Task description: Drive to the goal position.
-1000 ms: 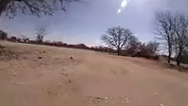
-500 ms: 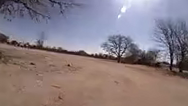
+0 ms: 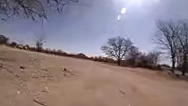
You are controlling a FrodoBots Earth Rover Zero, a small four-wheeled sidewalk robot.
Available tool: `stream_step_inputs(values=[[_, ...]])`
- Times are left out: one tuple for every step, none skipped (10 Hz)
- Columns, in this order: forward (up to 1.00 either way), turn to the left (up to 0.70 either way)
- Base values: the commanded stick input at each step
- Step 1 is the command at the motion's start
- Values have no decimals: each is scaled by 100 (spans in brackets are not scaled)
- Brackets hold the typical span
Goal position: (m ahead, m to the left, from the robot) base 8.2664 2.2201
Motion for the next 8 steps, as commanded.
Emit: stream_step_inputs(values=[[100,0],[100,0],[100,0],[100,0],[100,0],[100,0],[100,0],[100,0]])
